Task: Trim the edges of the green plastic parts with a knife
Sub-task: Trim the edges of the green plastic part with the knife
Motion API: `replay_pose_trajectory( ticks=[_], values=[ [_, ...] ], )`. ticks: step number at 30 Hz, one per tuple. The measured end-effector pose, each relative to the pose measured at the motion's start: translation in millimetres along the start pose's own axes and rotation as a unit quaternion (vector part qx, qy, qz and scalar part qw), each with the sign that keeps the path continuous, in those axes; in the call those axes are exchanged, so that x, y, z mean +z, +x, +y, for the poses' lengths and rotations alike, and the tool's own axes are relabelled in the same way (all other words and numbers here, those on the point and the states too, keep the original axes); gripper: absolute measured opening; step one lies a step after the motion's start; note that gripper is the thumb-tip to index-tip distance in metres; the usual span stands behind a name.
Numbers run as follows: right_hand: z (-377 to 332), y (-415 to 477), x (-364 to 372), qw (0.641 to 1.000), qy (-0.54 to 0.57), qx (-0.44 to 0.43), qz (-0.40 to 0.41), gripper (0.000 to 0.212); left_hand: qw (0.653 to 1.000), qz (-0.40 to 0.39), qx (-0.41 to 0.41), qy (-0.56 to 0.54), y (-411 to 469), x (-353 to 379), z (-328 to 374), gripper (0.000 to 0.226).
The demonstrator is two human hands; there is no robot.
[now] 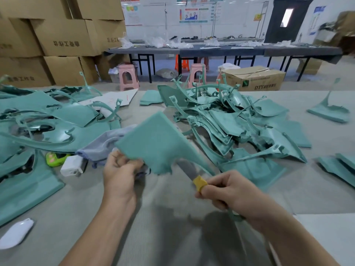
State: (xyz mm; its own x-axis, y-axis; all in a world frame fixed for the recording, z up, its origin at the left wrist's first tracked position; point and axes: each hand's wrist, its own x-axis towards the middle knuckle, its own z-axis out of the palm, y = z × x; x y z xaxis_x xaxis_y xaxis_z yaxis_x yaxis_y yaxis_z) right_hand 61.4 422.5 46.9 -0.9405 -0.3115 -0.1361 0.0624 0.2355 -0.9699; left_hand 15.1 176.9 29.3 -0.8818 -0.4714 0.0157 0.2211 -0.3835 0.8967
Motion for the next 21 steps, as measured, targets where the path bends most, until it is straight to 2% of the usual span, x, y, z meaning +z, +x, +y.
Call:
replay_pose_trajectory(
  ticks=[2, 3, 5, 7, 8, 10, 11, 13, 15, 17, 18, 21],
  values=[
    [2, -3, -18, 0.991, -0.131, -0.008, -0.022, 0.010, 0.989, -0.007, 0.076, 0.126, 7, -10, 4, 0.052],
    [4, -6, -22, 0.984, -0.177, -0.010, -0.032, 0.009, 0.967, -0.034, 0.128, 0.220, 9, -15, 7, 0.054],
    [5, -8, -21, 0.973, -0.224, -0.011, -0.048, 0.008, 0.892, -0.111, 0.198, 0.391, 8, -20, 12, 0.045],
    [7, -6, -21, 0.960, -0.276, -0.023, -0.036, 0.011, 0.835, -0.182, 0.206, 0.477, 2, -22, 15, 0.032],
    [9, -5, -22, 0.957, -0.285, -0.039, -0.021, 0.017, 0.826, -0.213, 0.196, 0.484, -1, -21, 15, 0.024],
    [6, -4, -28, 0.951, -0.288, -0.098, 0.053, 0.022, 0.820, -0.229, 0.197, 0.487, -3, -20, 11, 0.011],
    [4, -5, -31, 0.948, -0.266, -0.137, 0.112, 0.021, 0.821, -0.200, 0.205, 0.495, -3, -20, 6, 0.021],
    [3, -7, -36, 0.941, -0.111, -0.216, 0.237, 0.021, 0.829, -0.125, 0.223, 0.497, -7, -19, 0, 0.032],
    [1, -9, -35, 0.918, 0.083, -0.228, 0.314, 0.025, 0.845, -0.132, 0.241, 0.459, -16, -12, -2, 0.042],
    [1, -8, -27, 0.911, 0.140, -0.183, 0.341, 0.025, 0.856, -0.179, 0.244, 0.420, -23, -8, -4, 0.064],
    [3, -9, -20, 0.922, 0.128, -0.155, 0.331, 0.024, 0.855, -0.203, 0.238, 0.413, -26, -7, -4, 0.065],
    [7, -7, 10, 0.957, 0.004, -0.111, 0.267, 0.021, 0.847, -0.235, 0.224, 0.420, -29, -5, -9, 0.060]
  ],
)
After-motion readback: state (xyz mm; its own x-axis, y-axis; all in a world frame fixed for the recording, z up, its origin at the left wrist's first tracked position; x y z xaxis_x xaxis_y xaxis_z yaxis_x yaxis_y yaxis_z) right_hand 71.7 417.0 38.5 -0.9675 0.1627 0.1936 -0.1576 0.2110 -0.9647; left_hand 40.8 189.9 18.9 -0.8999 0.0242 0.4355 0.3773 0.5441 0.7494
